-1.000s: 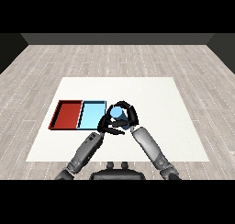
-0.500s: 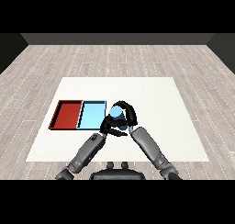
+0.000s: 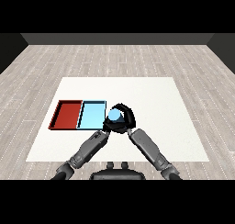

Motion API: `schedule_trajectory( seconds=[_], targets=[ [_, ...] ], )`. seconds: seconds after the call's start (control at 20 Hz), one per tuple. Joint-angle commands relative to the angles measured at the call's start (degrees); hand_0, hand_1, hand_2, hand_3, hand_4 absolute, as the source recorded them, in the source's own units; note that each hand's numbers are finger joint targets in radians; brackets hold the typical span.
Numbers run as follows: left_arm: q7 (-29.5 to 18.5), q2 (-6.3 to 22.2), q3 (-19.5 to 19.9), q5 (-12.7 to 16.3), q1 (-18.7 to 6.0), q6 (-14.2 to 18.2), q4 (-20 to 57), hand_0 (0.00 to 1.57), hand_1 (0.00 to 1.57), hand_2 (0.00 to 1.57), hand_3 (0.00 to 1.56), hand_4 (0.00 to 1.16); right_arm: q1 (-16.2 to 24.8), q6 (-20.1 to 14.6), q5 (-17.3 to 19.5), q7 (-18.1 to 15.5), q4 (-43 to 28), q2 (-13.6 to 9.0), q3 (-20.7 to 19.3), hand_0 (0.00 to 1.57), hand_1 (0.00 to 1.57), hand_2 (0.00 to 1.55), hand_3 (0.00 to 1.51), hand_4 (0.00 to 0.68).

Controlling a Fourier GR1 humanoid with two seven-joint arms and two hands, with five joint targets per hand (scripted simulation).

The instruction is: Pick the blue can and put it in the blue box

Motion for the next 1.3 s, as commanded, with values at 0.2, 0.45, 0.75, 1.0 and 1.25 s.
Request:
schedule_trajectory(
  seconds=[0.2, 0.45, 0.75, 1.0, 1.25],
  targets=[
    [-8.93, -0.81, -0.73, 11.8, 0.99, -1.18, 3.28, 1.57, 1.57, 1.57, 1.46, 0.82, -2.8, -0.14, -5.89, -2.64, 1.51, 0.7, -1.11, 1.46, 1.46, 1.44, 1.4, 0.634],
    [-10.34, -0.82, -2.68, 14.57, -4.82, 1.57, 5.79, 1.57, 1.57, 1.57, 1.51, 1.0, -1.18, -0.14, -3.71, 3.45, -4.25, -0.45, -1.66, 1.43, 1.43, 1.44, 1.39, 0.609],
    [-16.8, -0.83, 0.21, 12.39, -3.44, -1.04, 8.19, 1.57, 1.57, 1.57, 1.54, 1.04, 3.34, 6.76, -5.6, 1.18, -3.47, -3.09, -0.92, 0.82, 0.82, 0.93, 0.62, 0.031],
    [-17.55, -0.83, -0.69, 12.32, -2.74, -0.53, 7.36, 1.57, 1.57, 1.57, 1.54, 1.12, 1.57, 6.01, 0.48, 3.5, -2.27, 0.68, -1.26, 0.0, 0.0, 0.0, 0.0, 0.0],
    [-16.24, -0.83, -0.36, 12.29, -4.51, 1.81, 7.71, 1.57, 1.57, 1.57, 1.52, 1.13, 2.84, 8.22, 1.32, 2.74, -2.86, 0.13, -4.31, 0.0, 0.0, 0.0, 0.0, 0.0]
  ],
)
